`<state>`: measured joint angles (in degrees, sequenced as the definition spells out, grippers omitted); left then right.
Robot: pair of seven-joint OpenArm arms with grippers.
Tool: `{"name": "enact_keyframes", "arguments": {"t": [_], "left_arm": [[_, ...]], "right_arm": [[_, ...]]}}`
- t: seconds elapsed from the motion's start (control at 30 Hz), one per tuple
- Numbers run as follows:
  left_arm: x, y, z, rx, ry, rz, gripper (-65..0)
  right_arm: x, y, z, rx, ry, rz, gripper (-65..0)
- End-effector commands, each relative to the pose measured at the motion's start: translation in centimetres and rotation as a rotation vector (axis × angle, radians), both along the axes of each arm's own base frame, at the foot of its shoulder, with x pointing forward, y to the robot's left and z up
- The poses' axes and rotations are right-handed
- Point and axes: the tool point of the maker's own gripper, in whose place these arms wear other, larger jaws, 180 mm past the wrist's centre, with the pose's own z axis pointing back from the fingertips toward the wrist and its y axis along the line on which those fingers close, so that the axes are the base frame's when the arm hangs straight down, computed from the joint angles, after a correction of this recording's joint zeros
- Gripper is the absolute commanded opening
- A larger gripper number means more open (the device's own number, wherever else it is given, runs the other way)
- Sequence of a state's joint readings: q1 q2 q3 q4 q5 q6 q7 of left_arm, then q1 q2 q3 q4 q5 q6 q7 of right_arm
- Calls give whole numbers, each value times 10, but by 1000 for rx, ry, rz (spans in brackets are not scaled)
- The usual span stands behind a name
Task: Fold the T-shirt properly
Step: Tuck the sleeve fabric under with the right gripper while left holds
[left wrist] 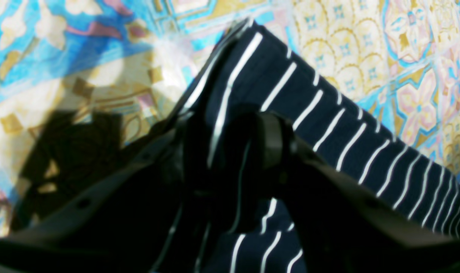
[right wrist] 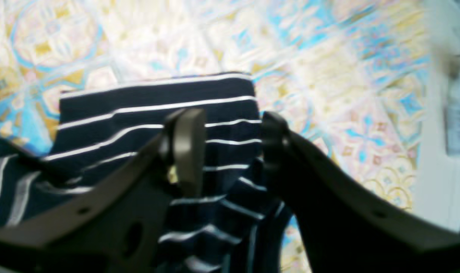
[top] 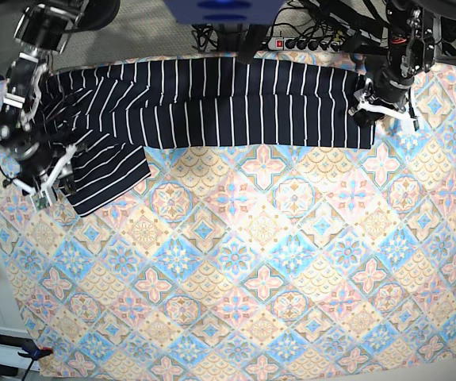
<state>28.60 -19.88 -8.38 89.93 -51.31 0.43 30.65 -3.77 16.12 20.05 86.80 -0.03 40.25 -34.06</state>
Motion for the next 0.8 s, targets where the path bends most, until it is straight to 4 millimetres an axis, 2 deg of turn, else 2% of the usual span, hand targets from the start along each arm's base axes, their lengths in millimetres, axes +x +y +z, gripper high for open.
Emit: {"name": "enact_keyframes", "arguments": {"t": [0.0,0.17,0.3,0.53,0.77], "left_arm": [[4,3,6,5,-23,0,-433],[4,3,6,4,-25,0,-436],[5,4,7,4,-25,2,-436],[5,4,7,4,-27,4,-436],[6,5,8,4,-30,5,-436]], "right_arm": [[18,-6,13,-6,-42,11,-378],[45,-14,-3,33,1,16,-361],[54,-19,-21,65,39,25,-361],[50,-15,-56,158,97,2,-361],[43,-5,-73,178,135,22,-361]]}}
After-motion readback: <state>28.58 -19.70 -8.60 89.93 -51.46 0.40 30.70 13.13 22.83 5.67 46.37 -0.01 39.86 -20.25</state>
